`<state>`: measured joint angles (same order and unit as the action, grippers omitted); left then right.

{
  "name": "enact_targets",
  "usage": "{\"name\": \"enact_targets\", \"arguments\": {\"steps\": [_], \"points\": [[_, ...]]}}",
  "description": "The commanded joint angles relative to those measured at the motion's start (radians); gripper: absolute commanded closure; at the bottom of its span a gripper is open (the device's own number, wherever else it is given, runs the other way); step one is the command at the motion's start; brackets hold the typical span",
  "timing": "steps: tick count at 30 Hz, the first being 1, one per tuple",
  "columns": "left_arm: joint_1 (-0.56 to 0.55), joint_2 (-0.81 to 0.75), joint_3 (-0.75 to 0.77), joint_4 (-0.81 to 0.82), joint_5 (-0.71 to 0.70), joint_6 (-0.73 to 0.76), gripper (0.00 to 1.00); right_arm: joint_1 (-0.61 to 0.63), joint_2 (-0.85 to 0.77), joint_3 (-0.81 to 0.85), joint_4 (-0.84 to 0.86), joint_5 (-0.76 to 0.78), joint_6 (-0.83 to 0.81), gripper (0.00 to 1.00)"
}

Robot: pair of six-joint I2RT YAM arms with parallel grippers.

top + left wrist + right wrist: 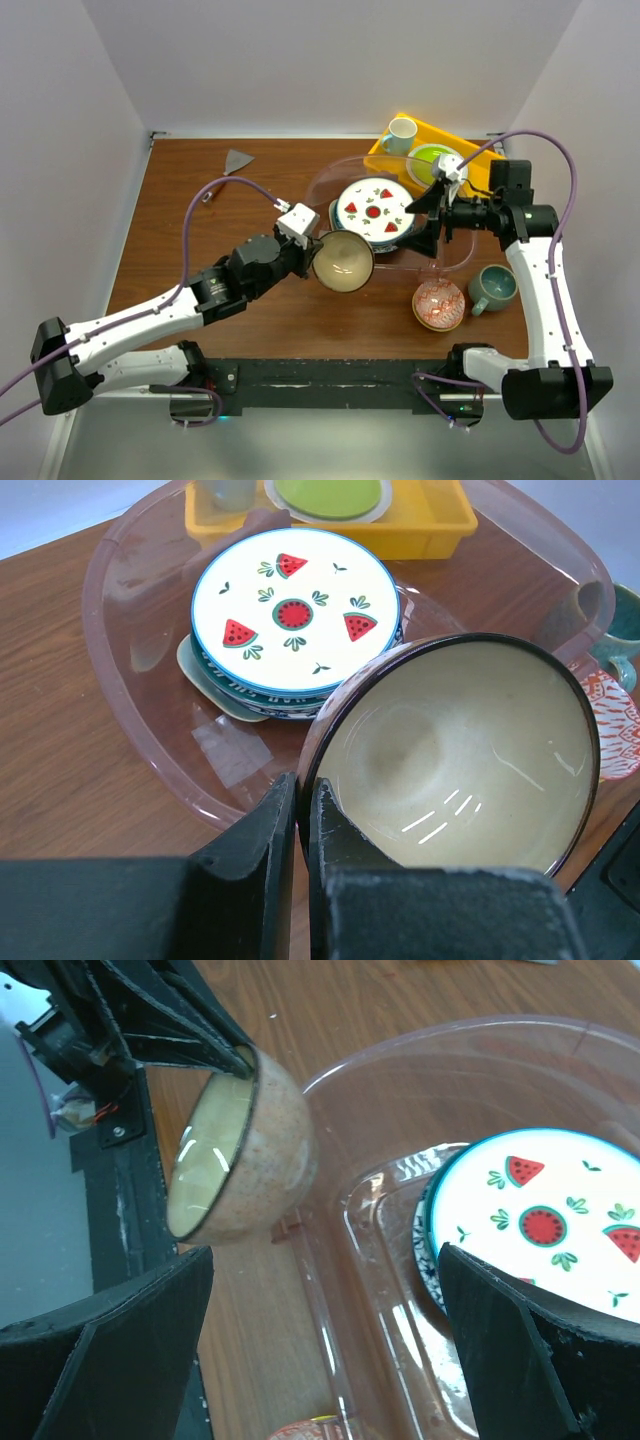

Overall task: Place the mixed dishes into the plastic bin
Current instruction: Pick up the bowl from the center of the board.

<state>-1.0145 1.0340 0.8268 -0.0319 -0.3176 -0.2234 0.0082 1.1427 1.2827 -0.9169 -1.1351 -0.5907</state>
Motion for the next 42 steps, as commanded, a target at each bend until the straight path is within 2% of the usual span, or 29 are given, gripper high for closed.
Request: {"name": "enact_targets", "arguments": {"steps": [1,11,33,42], "points": [[0.007,-0.003,0.075,0.233,-0.026,-0.047,1.0,0.05,-0.006,0.037,-0.007,0.056,0.052,0.02],[0.007,0.014,0.075,0.277,-0.047,-0.048,1.0,0.108,-0.018,0.023,0.067,0.198,0.169,0.02],[0.007,0.07,0.087,0.355,-0.107,-0.074,1.0,0.173,0.002,0.056,0.161,0.376,0.298,0.02],[0.007,0.124,0.132,0.343,-0.172,-0.122,1.0,0.291,0.045,0.075,0.208,0.486,0.344,0.02]]}}
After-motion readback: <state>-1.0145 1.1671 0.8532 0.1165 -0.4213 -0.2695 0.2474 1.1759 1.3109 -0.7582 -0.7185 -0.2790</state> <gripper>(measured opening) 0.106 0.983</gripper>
